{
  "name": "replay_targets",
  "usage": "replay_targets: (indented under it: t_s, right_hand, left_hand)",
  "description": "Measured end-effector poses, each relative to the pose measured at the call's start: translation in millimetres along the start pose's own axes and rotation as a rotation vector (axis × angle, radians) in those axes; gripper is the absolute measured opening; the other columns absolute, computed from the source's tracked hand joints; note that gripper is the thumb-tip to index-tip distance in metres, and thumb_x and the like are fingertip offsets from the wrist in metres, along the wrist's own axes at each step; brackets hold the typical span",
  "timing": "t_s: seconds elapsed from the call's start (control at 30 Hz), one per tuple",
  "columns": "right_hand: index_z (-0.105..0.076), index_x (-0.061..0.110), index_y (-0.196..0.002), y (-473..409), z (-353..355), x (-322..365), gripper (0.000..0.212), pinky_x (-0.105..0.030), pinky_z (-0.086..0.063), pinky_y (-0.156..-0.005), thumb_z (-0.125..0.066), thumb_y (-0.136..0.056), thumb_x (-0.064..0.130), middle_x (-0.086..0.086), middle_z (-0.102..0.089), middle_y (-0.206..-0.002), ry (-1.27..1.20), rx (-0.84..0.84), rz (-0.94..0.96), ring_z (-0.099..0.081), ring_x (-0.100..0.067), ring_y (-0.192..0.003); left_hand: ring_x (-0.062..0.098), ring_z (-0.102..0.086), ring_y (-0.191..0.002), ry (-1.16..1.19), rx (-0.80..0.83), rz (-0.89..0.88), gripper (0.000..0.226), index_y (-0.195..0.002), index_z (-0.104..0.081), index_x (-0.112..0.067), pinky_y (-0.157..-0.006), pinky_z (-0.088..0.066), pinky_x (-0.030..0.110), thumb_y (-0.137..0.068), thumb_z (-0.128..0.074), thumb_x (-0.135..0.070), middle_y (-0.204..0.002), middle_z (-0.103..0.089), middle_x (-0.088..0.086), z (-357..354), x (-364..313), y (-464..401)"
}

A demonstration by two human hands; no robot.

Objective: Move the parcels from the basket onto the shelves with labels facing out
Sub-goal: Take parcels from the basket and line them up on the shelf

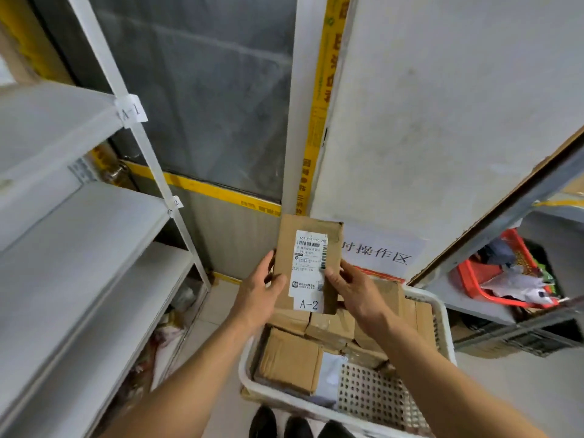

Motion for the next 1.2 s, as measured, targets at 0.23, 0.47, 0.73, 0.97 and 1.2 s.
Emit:
replay_targets:
  t_s: [0.23, 0.47, 0.73, 0.97, 1.2]
  right_hand:
    - [-0.06, 0.049, -0.137, -14, -75, 49, 0.037, -0.055, -0.061, -0.095, -0.066, -0.103, 0.036, 0.014, -0.074, -0.124, 0.184, 0.244, 0.146, -0.074, -0.016, -0.11]
    - [-0.059, 0.043, -0.145, 2, -170, 105, 0.044, -0.032, -0.06, -0.095, -0.067, -0.102, 0.037, 0.017, -0.075, -0.122, 0.195, 0.384, 0.301, -0.072, 0.002, -0.103]
    - [-0.051, 0.047, -0.151, 89, -314, 184, 0.047, -0.013, -0.049, -0.087, -0.061, -0.106, 0.036, 0.031, -0.065, -0.126, 0.237, 0.652, 0.53, -0.062, 0.008, -0.114]
    - [-0.044, 0.043, -0.157, 174, -455, 235, 0.051, -0.025, -0.051, -0.102, -0.056, -0.108, 0.032, 0.024, -0.064, -0.137, 0.297, 0.855, 0.737, -0.063, 0.001, -0.119]
    - [-0.046, 0.04, -0.155, 251, -587, 241, 0.053, -0.018, -0.05, -0.099, -0.057, -0.107, 0.022, 0.019, -0.068, -0.133, 0.242, 0.986, 0.798, -0.064, 0.005, -0.117]
  left_hand:
    - [0.0, -0.061, -0.126, 0.036, -0.328, 0.028, 0.064, -0.147, -0.04, -0.063, -0.115, -0.046, 0.035, -0.091, -0.066, -0.045, -0.141, -0.063, -0.023, 90, -9, 54]
    - [-0.005, -0.061, -0.124, -0.016, -0.641, -0.084, 0.064, -0.153, -0.044, -0.049, -0.101, -0.05, 0.02, -0.103, -0.061, -0.013, -0.139, -0.063, -0.026, 172, -45, 151]
    - [-0.005, -0.058, -0.129, -0.058, -0.971, -0.196, 0.06, -0.151, -0.046, -0.047, -0.107, -0.048, 0.027, -0.103, -0.06, -0.014, -0.134, -0.065, -0.03, 286, -66, 288]
    - [0.007, -0.06, -0.132, -0.035, -1.217, -0.271, 0.062, -0.155, -0.044, -0.042, -0.107, -0.055, 0.045, -0.105, -0.057, -0.007, -0.142, -0.064, -0.019, 383, -53, 400]
    - [0.014, -0.064, -0.13, -0.074, -1.393, -0.25, 0.061, -0.152, -0.045, -0.048, -0.105, -0.055, 0.052, -0.096, -0.059, -0.026, -0.14, -0.066, -0.017, 472, -19, 497]
Point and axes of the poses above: each hand's wrist, its own y-axis away from the middle knuckle, its own z-axis out of the back of the hand, x = y × z, the point moved 8 cm from there along -y, towards the middle knuckle
